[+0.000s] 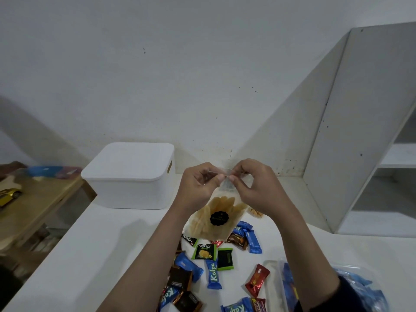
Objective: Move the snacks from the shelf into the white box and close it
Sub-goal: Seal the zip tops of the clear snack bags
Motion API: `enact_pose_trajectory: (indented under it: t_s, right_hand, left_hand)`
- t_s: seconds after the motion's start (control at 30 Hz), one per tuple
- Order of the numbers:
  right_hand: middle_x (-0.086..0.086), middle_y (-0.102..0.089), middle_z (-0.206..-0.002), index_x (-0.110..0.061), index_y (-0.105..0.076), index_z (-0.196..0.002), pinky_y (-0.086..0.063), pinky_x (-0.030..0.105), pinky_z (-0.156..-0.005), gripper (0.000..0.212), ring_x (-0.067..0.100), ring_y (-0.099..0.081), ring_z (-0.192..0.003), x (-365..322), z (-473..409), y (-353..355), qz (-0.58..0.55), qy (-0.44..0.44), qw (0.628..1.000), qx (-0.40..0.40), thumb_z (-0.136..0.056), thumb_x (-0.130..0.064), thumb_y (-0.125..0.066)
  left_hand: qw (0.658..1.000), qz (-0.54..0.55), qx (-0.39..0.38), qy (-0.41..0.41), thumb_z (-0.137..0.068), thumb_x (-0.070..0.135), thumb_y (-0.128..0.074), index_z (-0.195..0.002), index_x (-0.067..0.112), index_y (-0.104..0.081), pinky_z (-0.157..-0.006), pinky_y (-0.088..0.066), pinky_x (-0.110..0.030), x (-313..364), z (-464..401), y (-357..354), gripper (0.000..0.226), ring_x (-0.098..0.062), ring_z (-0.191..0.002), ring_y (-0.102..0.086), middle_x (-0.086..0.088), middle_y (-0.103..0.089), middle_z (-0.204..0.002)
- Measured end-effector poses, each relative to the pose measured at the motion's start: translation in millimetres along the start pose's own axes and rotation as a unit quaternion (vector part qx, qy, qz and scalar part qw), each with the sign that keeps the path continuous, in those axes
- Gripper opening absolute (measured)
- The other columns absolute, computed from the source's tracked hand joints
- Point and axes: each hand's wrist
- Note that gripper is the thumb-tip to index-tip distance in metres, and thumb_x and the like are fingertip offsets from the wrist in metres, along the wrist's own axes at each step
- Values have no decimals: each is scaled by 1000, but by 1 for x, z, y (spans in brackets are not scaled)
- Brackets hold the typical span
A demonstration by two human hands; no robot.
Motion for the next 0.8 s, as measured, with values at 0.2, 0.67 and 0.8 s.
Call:
enact_pose_trajectory:
  t_s: [0.2,0.67,0.8]
  right_hand:
    - [-18,-56,-76,-19,-64,-83,-51,40,-79,4,9,-57,-79,1,0,2,-2,2,1000,4,-85,-22,-64]
    - [-11,-58,-78,-20,-61,-82,-47,27,-73,4,7,-56,-78,-3,4,-2,-18,18,1000,-16,-86,-19,-63]
    - [-10,-61,-78,-18,-63,-83,-43,18,-68,8,6,-56,-78,-1,3,2,-24,-16,999,-45,-85,-25,-66]
  left_hand:
    - [999,35,12,35,-81,3,-70,-85,9,-73,-73,-52,-40,4,1,2,8,-14,-71,-61,-1,-71,-77]
    - [1000,-9,-8,16,-83,27,-62,-78,26,-72,-76,-52,-48,13,5,14,11,-32,-81,-65,1,-73,-77]
    - [1000,-12,15,9,-80,32,-61,-73,33,-70,-76,-51,-44,11,5,18,12,-30,-82,-65,6,-71,-74]
Point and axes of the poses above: each hand's wrist, its own z-axis away from the middle knuckle, its own y-axis out of the back of the hand, x = y × z
